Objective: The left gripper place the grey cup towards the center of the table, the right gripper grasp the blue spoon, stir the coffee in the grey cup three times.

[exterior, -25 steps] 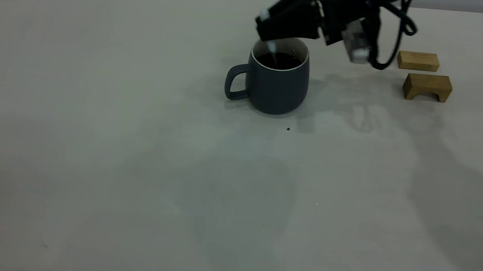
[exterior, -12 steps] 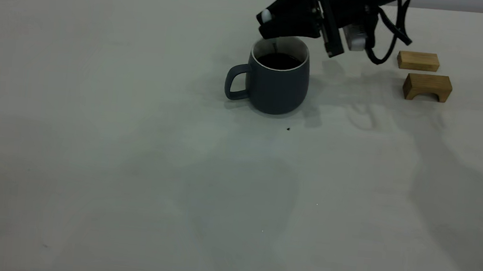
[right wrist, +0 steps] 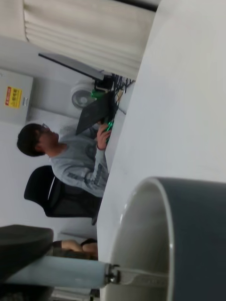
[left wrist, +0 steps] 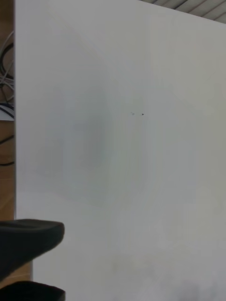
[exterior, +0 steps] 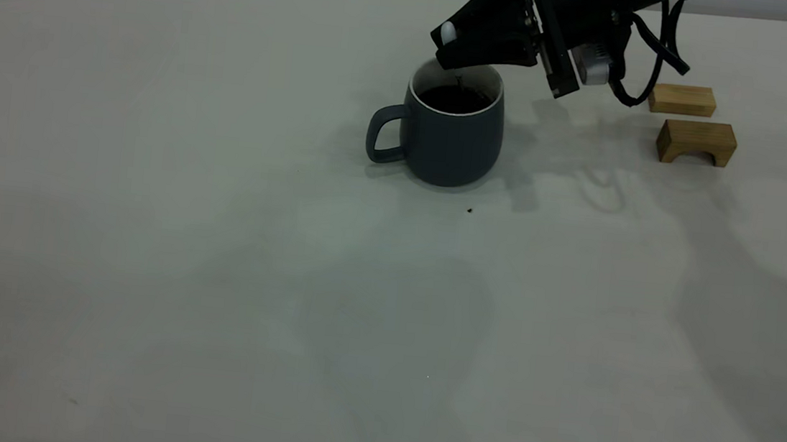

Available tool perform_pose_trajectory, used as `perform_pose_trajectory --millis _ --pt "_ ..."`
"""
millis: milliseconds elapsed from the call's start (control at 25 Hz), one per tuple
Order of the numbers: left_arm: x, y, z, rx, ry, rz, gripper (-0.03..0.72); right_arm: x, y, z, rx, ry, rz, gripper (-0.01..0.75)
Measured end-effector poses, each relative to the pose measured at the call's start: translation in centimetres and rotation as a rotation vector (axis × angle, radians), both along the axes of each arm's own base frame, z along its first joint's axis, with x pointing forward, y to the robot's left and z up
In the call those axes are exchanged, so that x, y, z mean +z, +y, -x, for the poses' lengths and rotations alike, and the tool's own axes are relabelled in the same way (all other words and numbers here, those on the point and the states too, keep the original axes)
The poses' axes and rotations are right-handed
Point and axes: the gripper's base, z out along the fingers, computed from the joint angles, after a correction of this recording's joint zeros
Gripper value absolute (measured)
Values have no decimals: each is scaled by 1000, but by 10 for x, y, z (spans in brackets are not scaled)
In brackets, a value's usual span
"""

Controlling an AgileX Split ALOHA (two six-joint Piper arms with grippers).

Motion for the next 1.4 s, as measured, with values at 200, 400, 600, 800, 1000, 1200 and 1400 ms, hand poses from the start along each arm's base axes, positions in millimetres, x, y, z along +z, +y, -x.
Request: perform_pose_trajectory --millis 200,400,600,800,1000,1200,1400 --pt "0 0 0 0 0 0 297 -1 0 3 28 5 6 206" --pt "0 0 0 0 0 0 297 -1 0 3 32 6 8 357" --pt "0 0 0 0 0 0 297 -2 -2 4 51 1 32 507" --pt "0 0 0 0 0 0 297 12 -7 6 143 -64 145 624" --pt "0 0 0 0 0 0 297 91 -21 8 277 -281 348 618" --pt "0 0 0 0 0 0 297 193 -37 25 329 -519 521 516" --pt "0 0 0 0 0 0 297 288 -53 61 319 -736 663 414"
